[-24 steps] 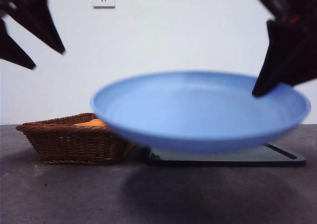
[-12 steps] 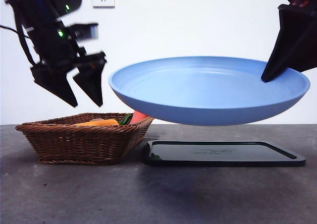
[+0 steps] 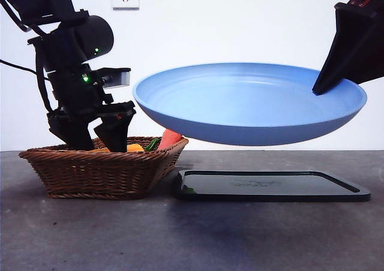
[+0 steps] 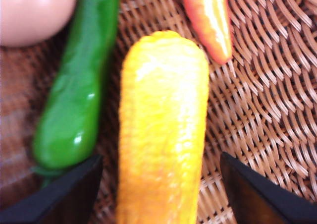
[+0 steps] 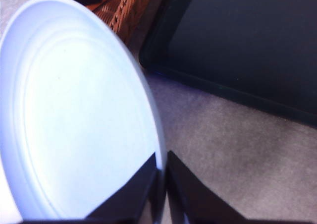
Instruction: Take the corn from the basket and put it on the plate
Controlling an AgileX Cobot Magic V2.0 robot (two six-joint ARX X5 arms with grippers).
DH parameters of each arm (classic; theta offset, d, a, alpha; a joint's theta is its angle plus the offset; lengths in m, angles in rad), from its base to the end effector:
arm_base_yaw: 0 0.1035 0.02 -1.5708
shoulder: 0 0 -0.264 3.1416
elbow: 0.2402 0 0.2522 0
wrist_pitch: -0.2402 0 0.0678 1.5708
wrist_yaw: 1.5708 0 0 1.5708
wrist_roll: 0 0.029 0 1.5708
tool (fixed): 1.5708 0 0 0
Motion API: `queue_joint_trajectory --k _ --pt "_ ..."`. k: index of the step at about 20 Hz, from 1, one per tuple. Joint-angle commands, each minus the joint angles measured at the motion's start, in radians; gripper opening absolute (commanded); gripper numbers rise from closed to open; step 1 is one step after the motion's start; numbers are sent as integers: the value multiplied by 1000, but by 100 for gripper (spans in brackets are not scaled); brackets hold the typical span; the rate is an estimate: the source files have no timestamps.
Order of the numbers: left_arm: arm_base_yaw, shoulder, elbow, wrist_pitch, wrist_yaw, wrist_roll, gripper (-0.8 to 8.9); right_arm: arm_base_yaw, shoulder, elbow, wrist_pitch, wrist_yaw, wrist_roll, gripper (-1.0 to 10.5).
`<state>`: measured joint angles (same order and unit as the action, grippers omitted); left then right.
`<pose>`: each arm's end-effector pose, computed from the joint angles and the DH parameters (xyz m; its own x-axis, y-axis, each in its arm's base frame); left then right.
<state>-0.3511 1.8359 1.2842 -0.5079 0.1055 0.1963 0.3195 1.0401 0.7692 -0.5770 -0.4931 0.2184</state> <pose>0.3525 -0.1324 0.1967 0.4206 -0.2662 -0.8673 0.5426 0.8400 0.0053 0.1858 0.0759 0.2534 0.4046 0.6324 -0.6606 -0.4061 0.7714 0.4899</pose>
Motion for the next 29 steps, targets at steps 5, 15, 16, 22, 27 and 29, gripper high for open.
queue_joint_trajectory --k 5,15,16,22,27,29 --pt "-19 48 22 7 -2 0 312 -8 4 18 16 4 18 2" --pt "-15 21 37 -28 -1 -50 178 -63 10 18 16 3 18 2" --pt "-15 2 41 -27 -1 -53 179 -68 13 18 14 4 18 2" --pt "-31 -177 57 -22 107 -103 178 -111 127 18 18 -41 53 2" --pt "-97 -245 56 -24 377 -139 178 -145 256 19 76 -117 104 2" --pt "-145 -240 56 -31 386 -137 179 -146 297 31 77 -118 111 2"
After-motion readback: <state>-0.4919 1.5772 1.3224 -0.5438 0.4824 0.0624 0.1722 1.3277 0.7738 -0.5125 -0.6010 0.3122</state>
